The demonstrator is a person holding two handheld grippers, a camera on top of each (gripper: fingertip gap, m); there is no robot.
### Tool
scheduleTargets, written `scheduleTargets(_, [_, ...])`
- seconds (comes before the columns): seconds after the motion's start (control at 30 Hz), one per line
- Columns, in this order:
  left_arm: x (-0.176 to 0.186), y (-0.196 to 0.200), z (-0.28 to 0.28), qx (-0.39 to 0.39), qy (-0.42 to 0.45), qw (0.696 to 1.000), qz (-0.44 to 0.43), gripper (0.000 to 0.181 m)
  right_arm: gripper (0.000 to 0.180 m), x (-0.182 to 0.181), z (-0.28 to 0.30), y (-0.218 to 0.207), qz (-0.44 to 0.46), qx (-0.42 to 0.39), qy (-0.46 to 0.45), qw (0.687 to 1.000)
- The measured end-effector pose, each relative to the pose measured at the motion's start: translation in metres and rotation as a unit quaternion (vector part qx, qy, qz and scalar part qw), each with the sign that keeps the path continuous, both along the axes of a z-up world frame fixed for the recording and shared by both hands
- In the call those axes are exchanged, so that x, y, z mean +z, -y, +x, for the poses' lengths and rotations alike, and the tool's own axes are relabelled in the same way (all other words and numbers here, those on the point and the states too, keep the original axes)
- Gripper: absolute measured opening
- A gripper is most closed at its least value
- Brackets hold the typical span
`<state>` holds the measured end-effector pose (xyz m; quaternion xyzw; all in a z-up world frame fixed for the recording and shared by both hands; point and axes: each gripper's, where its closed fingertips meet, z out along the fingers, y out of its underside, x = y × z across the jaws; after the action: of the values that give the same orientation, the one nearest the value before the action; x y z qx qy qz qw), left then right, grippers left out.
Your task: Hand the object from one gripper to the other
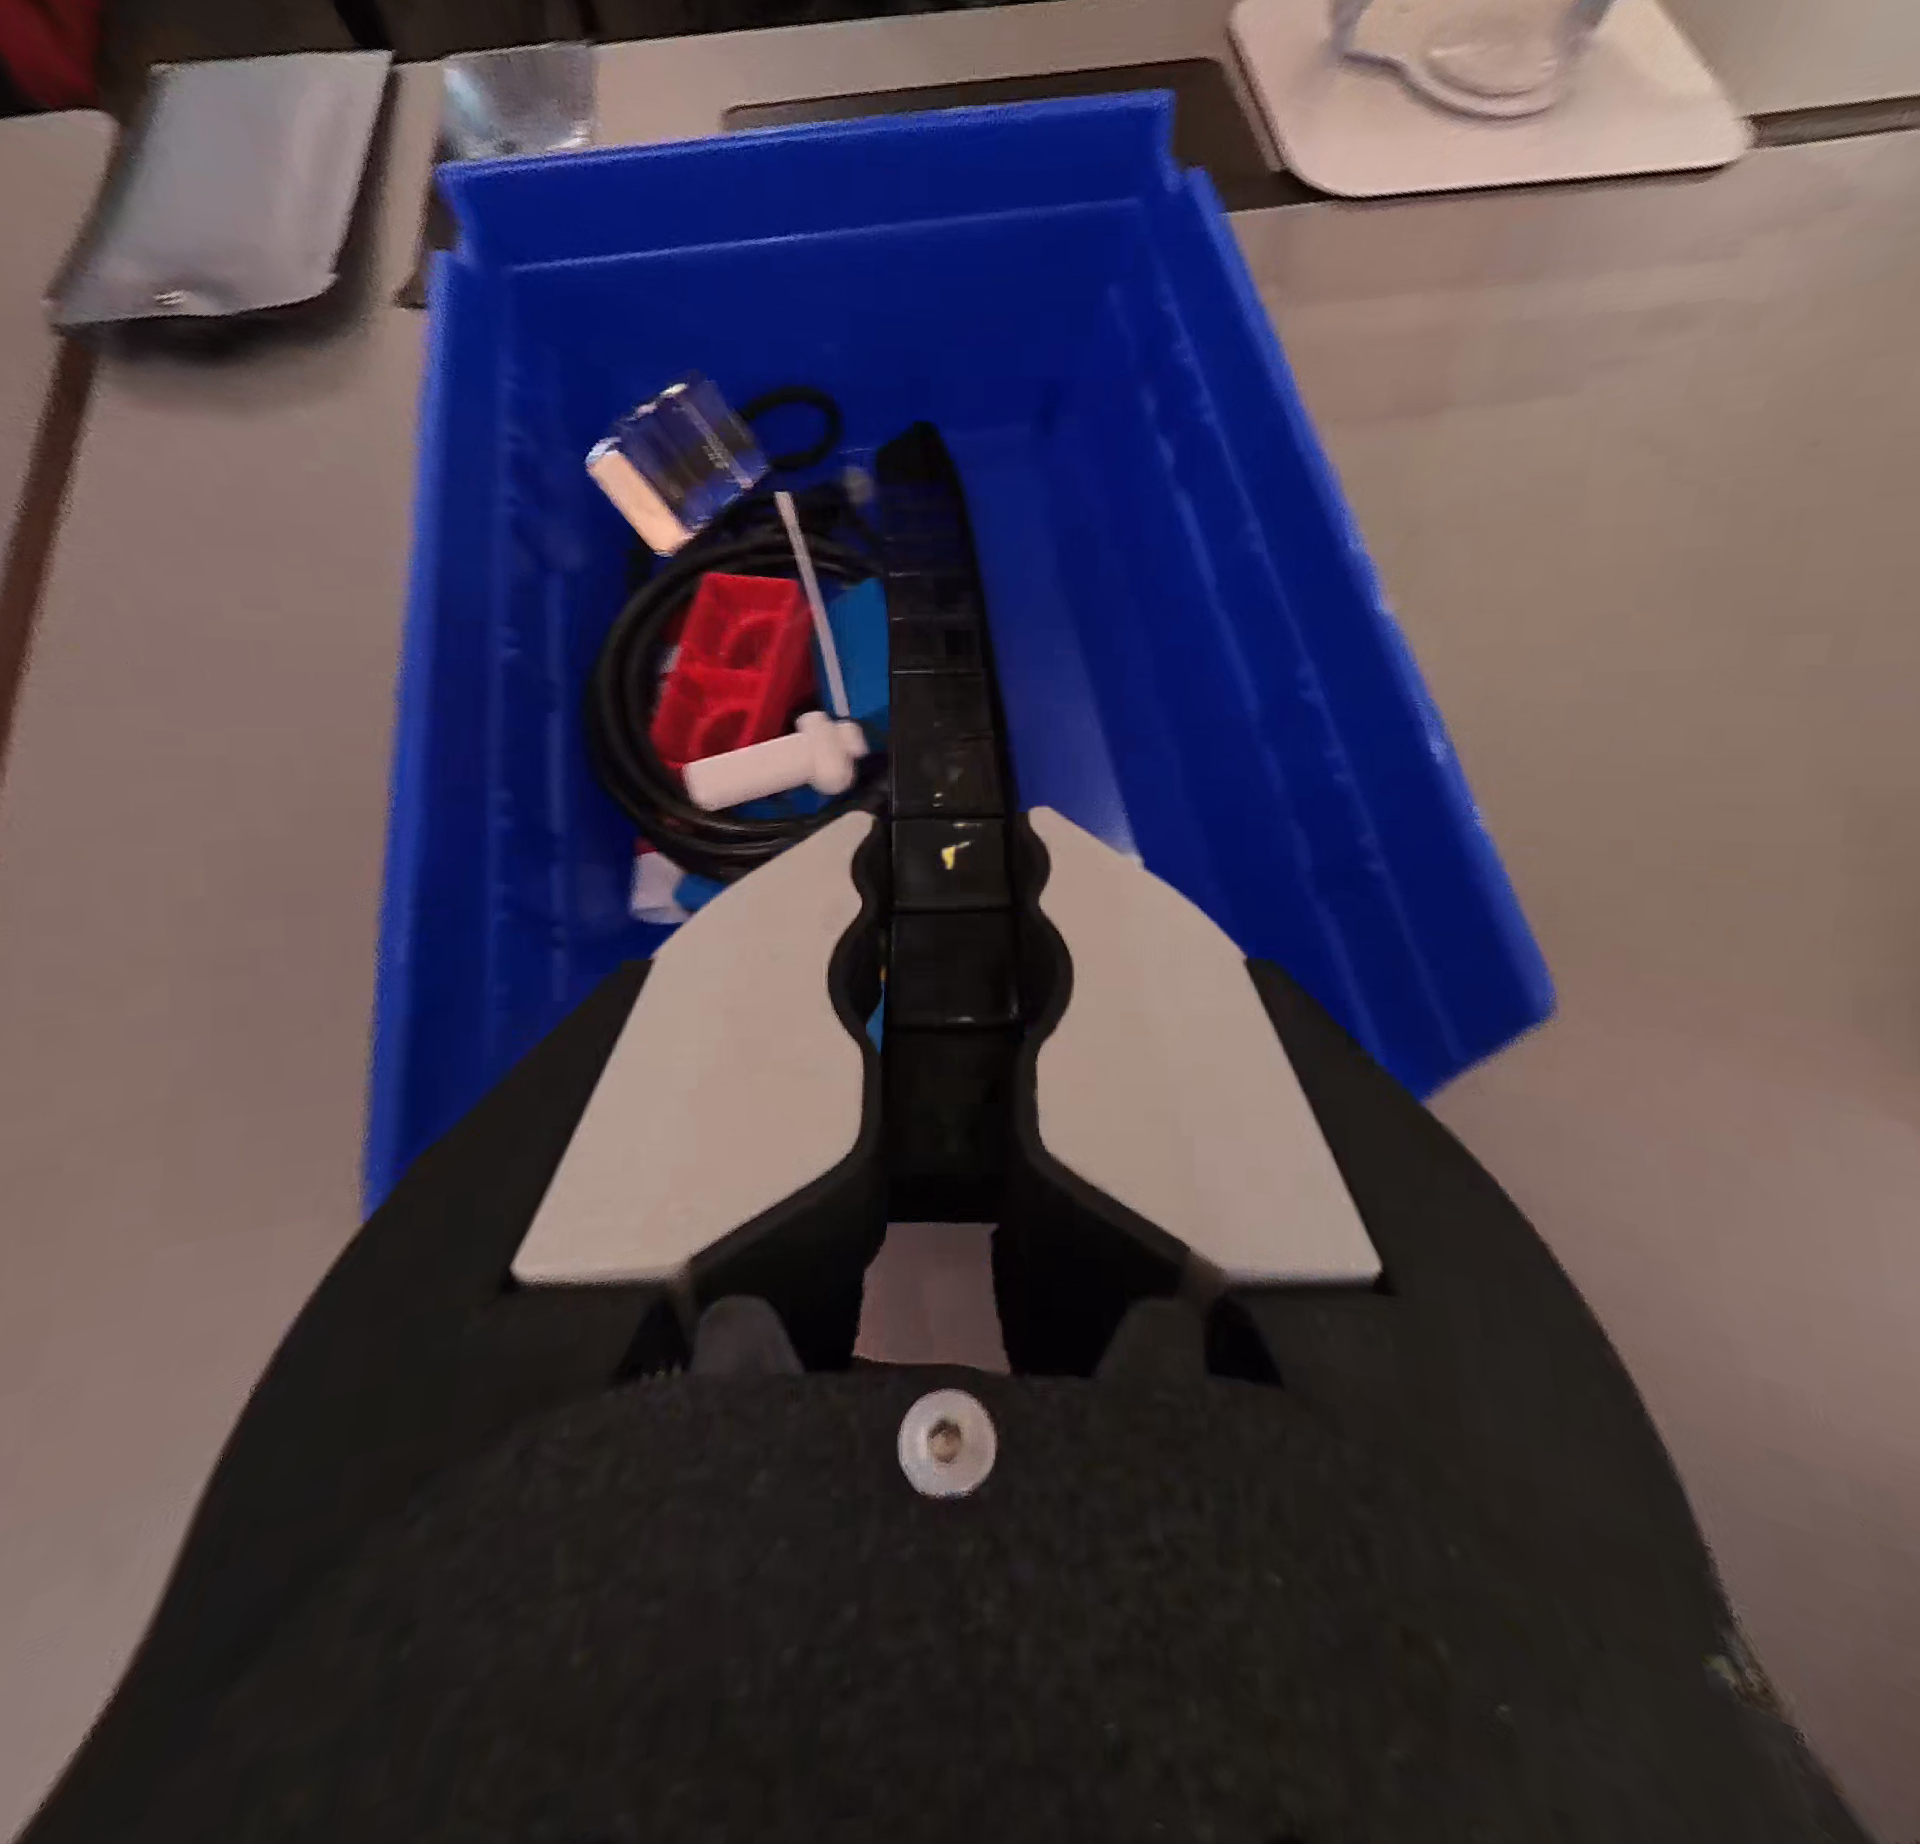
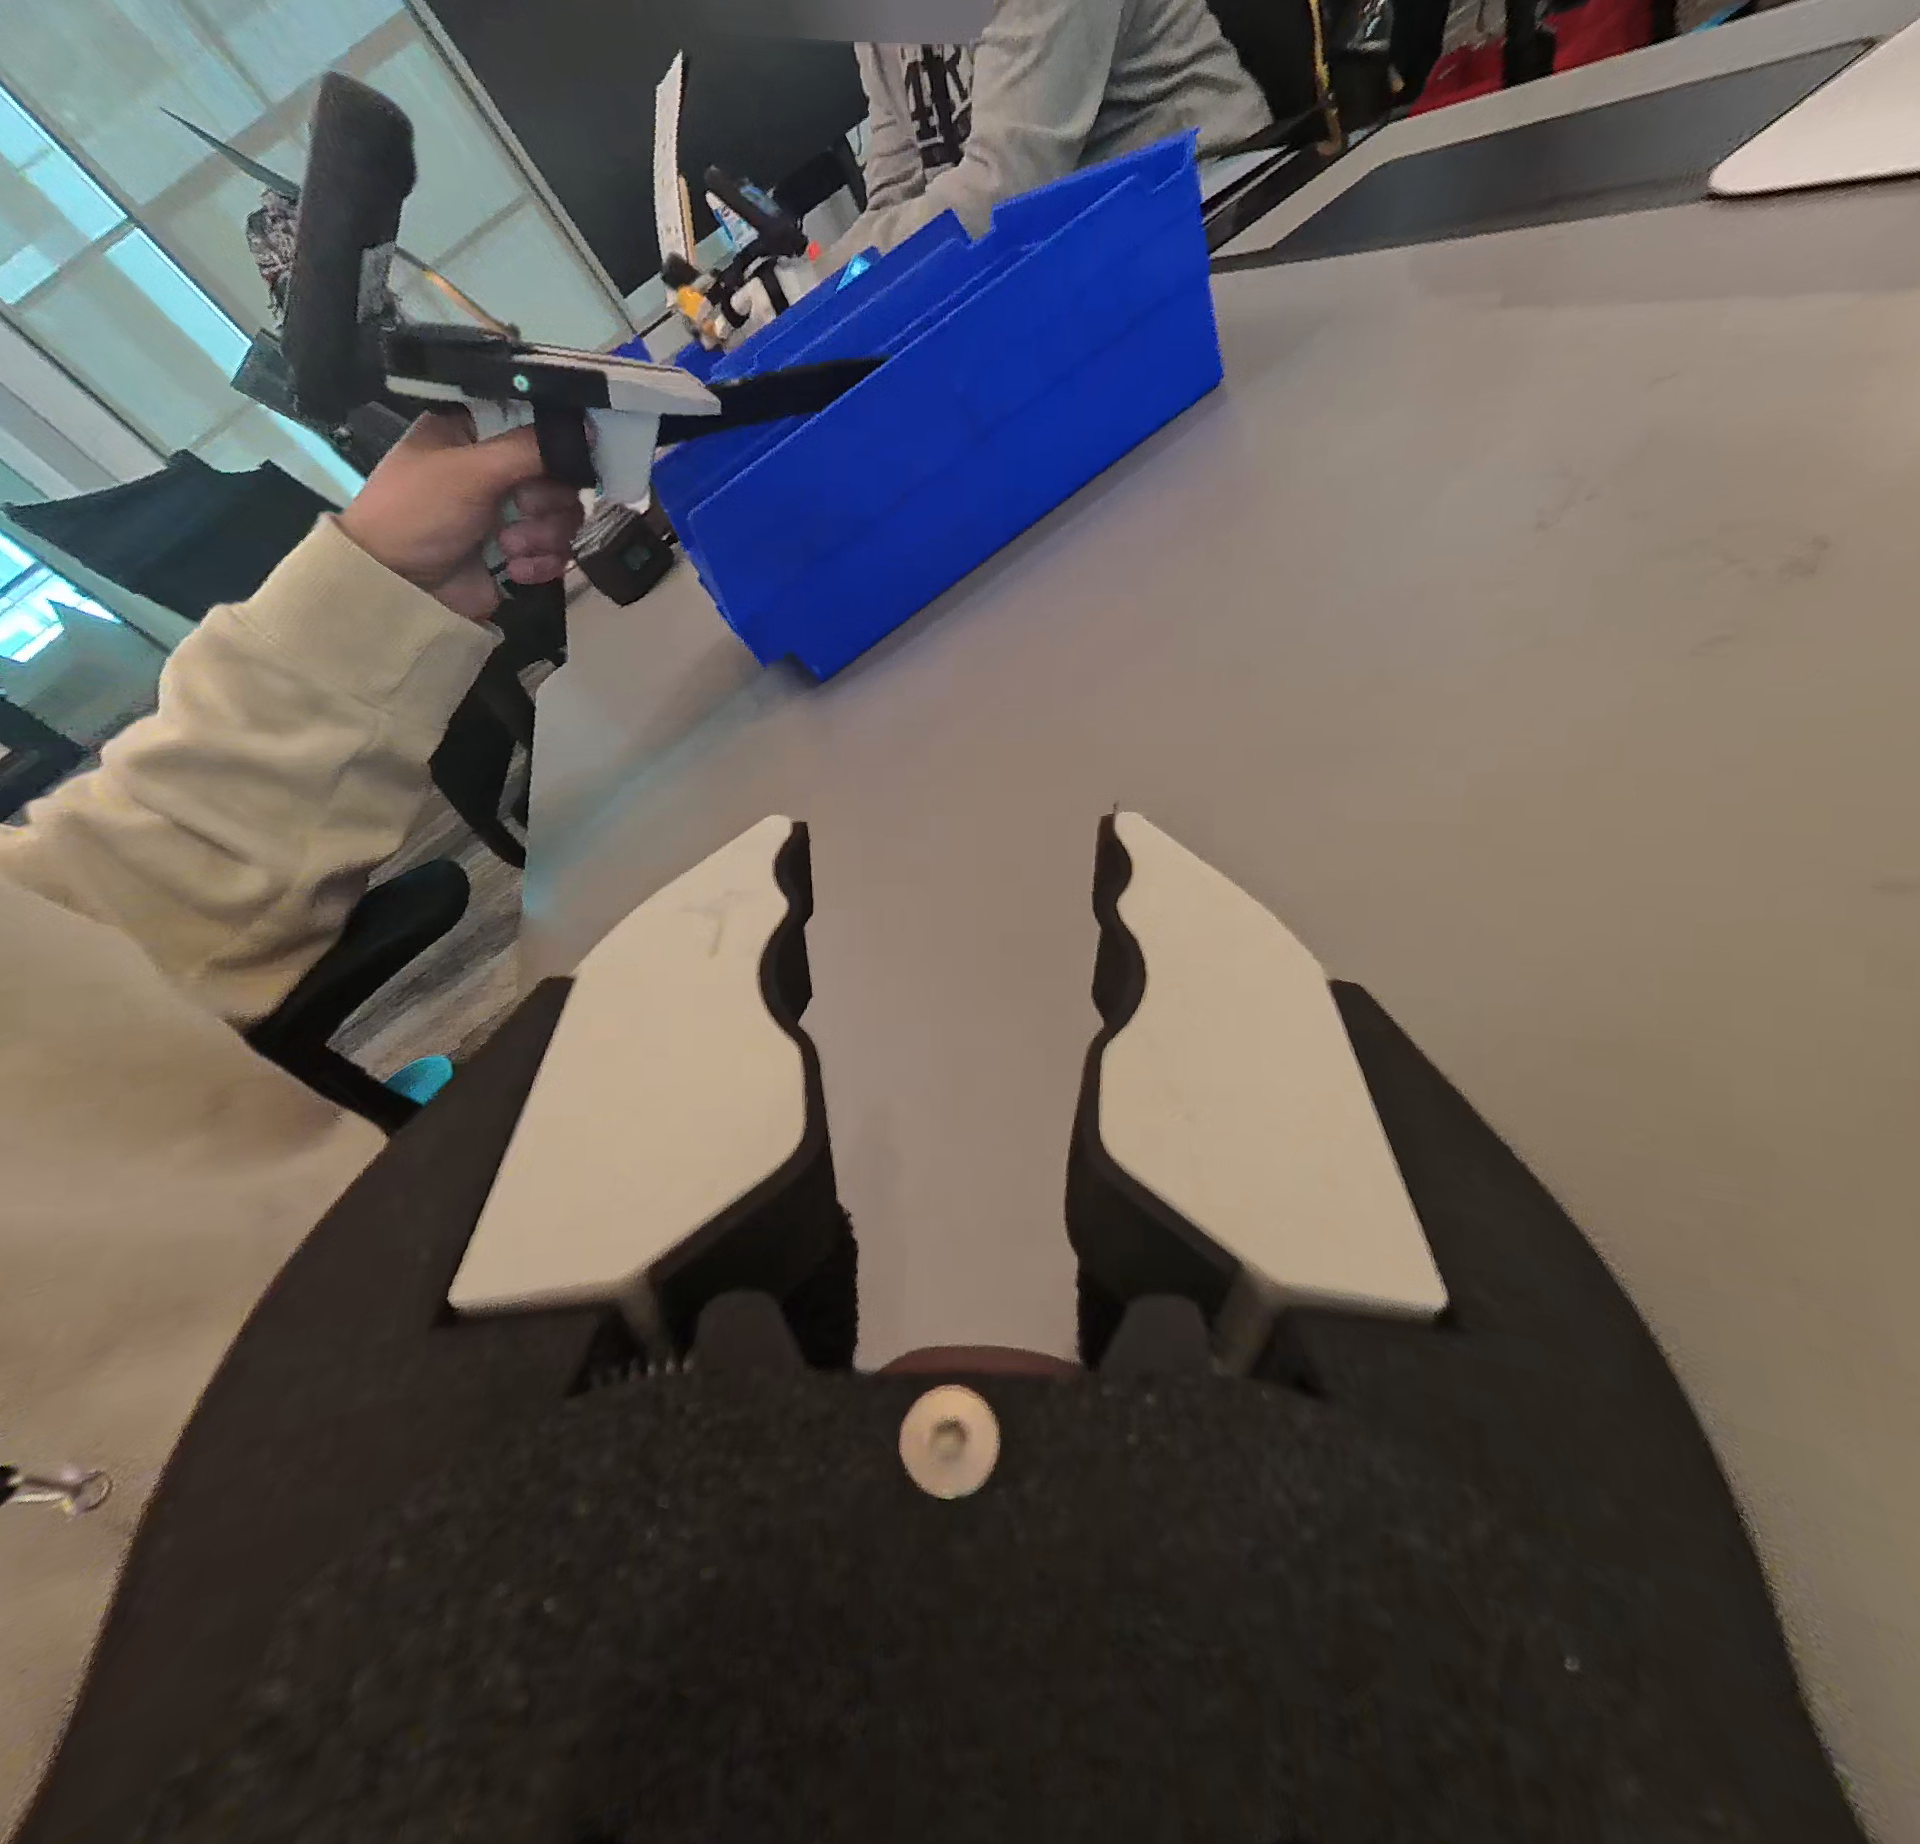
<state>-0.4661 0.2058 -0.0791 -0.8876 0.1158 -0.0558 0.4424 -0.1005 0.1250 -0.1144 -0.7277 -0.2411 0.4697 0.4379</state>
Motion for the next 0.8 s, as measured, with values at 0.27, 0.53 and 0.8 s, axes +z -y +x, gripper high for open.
scheduleTargets(0.27, [0.072, 0.016, 0.06, -0.136, -0.015, 0.987, 0.084, 0.024, 0.056, 0.007, -0.047, 0.012, 0.026, 0.076, 0.051, 0.995])
scheduleTargets(0.53, [0.138, 0.039, 0.16, -0.306, 0.045, 0.941, 0.138, 0.022, 0.069, 0.072, -0.069, -0.028, 0.145, 0.129, 0.044, 0.98])
scheduleTargets(0.8, [0.123, 0.064, 0.244, -0.412, 0.108, 0.896, 0.123, 0.022, 0.068, 0.113, -0.024, -0.076, 0.123, 0.155, -0.138, 0.97])
